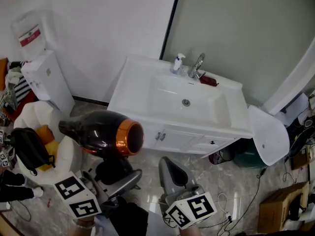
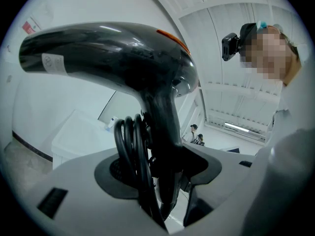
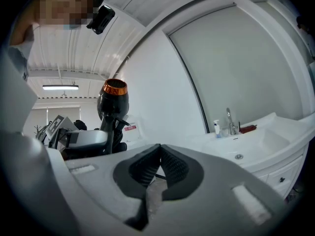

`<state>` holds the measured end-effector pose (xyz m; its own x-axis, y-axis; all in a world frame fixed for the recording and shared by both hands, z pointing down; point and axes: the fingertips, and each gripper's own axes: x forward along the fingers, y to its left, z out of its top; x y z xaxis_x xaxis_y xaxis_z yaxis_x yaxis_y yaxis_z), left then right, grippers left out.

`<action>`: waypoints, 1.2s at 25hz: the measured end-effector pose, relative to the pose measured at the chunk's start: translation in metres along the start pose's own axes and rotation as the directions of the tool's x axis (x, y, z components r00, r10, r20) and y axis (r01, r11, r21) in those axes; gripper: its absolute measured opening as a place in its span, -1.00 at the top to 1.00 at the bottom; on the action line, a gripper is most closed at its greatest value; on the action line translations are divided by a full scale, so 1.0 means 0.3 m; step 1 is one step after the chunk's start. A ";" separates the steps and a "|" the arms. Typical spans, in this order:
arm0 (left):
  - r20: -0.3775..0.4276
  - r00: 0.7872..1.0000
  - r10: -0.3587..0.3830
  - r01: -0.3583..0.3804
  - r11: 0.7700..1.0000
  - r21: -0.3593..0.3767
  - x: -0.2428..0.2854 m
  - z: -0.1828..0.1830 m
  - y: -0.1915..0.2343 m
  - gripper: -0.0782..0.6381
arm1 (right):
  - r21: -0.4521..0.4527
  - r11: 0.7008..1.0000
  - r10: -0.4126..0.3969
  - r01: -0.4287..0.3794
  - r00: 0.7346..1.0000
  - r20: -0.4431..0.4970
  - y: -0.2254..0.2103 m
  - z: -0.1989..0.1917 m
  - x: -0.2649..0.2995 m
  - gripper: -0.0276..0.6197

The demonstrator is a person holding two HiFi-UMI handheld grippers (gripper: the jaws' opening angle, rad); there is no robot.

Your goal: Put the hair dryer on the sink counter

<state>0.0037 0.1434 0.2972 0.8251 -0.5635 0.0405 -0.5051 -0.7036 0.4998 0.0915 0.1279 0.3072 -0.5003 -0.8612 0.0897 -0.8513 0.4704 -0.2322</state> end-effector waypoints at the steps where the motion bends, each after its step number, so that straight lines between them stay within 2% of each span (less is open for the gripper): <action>1: 0.001 1.000 0.000 0.000 1.000 0.001 0.000 0.002 -0.003 0.05 | 0.001 1.000 -0.001 0.001 1.000 0.002 -0.002 0.002 -0.002 0.92; 17: -0.002 0.999 -0.032 0.032 0.999 -0.011 0.034 0.025 0.060 0.05 | 0.004 1.000 -0.016 0.016 1.000 0.002 -0.026 -0.013 0.064 0.92; 30: -0.017 1.000 -0.023 0.022 1.000 -0.016 0.134 0.149 0.282 0.05 | 0.006 1.000 -0.029 0.029 0.999 -0.020 -0.099 0.026 0.306 0.92</action>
<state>-0.0172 0.0418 0.3023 0.8405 -0.5400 0.0438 -0.4824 -0.7092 0.5142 0.0721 0.0334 0.3149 -0.4784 -0.8705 0.1158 -0.8646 0.4438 -0.2357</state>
